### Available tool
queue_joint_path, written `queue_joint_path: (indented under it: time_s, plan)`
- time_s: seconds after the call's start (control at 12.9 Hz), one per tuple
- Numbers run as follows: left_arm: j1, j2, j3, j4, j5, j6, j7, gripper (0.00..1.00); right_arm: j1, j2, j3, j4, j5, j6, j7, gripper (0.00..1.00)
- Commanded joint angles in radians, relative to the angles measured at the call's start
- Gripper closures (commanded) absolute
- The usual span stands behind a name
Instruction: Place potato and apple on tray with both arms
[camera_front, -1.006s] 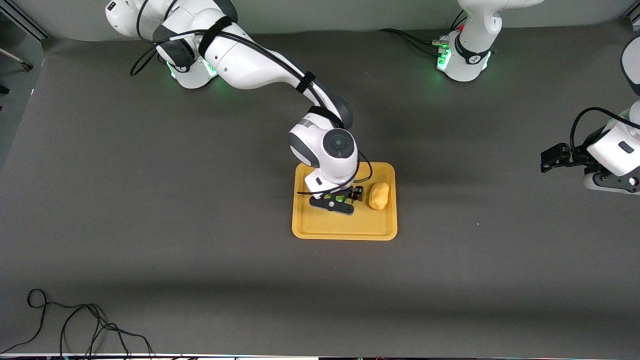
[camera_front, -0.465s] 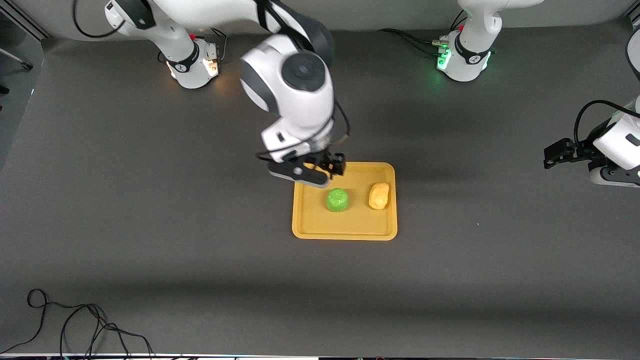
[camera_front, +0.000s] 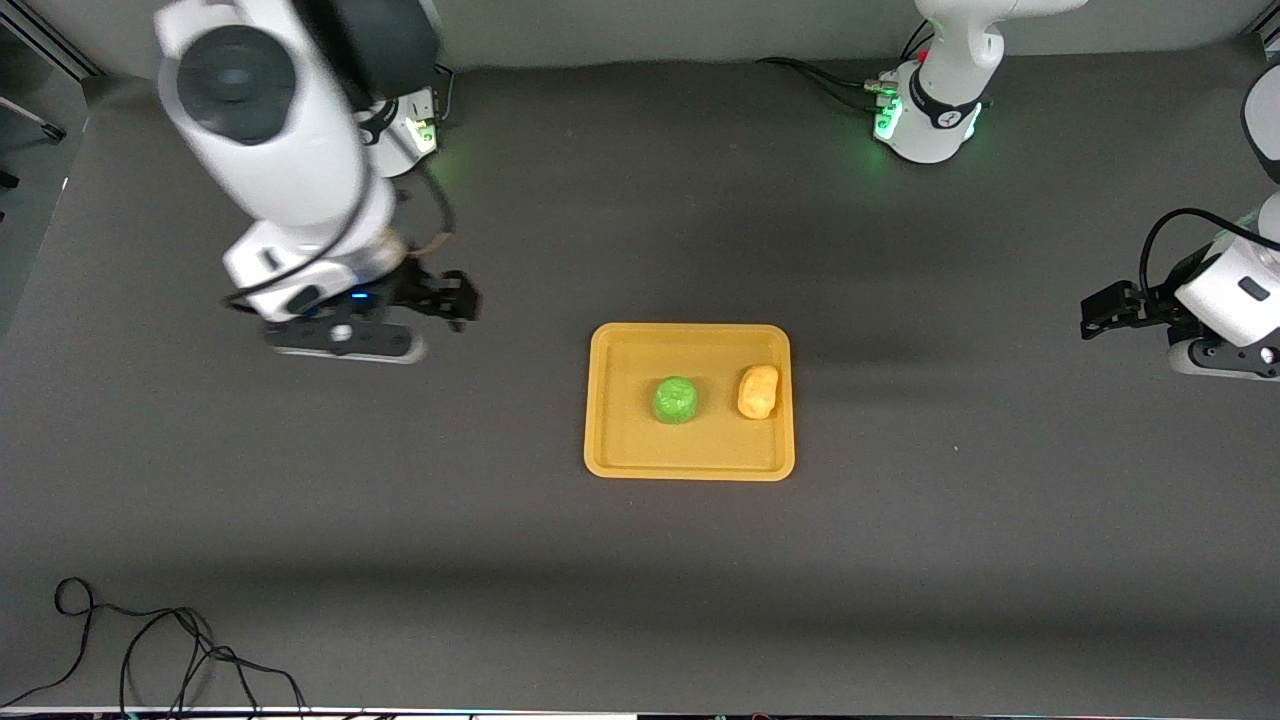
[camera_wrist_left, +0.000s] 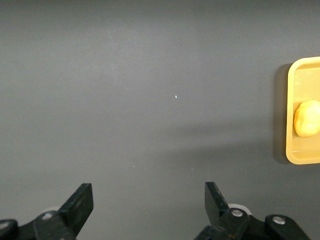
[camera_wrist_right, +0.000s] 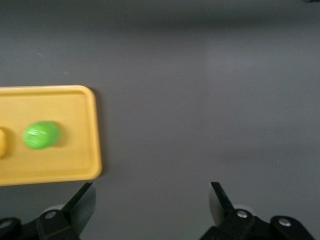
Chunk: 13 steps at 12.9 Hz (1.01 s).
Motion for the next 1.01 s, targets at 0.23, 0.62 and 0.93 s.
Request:
queue_joint_path:
  time_s: [0.23,0.62,0.93]
  plan:
    - [-0.009,0.008,0.007,-0.01,-0.001,0.031,-0.015,0.01,-0.309,-0.268,0.015,-0.319,0.065,0.094,-0.373,0.0]
    - [-0.004,0.009,0.005,-0.011,-0.001,0.02,-0.015,0.01,-0.422,-0.29,-0.007,-0.35,0.068,0.112,-0.463,0.0]
    - [-0.006,0.009,0.007,-0.011,-0.001,0.02,-0.015,0.01,-0.42,-0.276,-0.017,-0.301,0.065,0.098,-0.461,0.0]
